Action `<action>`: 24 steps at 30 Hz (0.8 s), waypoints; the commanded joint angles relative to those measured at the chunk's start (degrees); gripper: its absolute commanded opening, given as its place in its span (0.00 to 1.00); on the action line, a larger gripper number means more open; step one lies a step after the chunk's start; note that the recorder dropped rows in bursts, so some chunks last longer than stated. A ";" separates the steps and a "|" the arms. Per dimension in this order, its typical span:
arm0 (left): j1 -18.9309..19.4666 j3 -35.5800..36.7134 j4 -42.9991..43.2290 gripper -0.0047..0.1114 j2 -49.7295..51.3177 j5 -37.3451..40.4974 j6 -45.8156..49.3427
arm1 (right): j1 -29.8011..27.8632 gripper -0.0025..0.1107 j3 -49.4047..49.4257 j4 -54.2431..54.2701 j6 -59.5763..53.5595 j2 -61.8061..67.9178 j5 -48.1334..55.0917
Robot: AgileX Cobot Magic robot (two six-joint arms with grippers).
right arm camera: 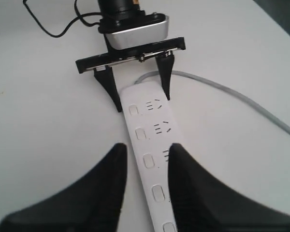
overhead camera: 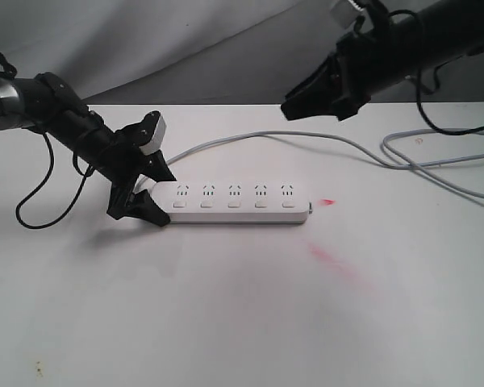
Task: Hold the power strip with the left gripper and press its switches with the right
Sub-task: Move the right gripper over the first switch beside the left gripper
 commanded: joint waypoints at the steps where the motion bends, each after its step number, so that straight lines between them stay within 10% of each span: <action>1: -0.17 -0.14 -0.06 0.26 0.04 0.70 -0.36 | 4.48 0.53 -0.30 -1.63 2.00 1.37 -3.61; 10: -0.17 -0.14 -0.06 0.26 0.04 0.72 -0.25 | 13.46 0.72 -0.30 -1.86 1.99 5.00 -14.99; 24: -0.17 -0.14 -0.06 0.26 0.04 0.72 -0.25 | 17.96 0.74 -0.42 -0.44 -4.35 10.89 -30.55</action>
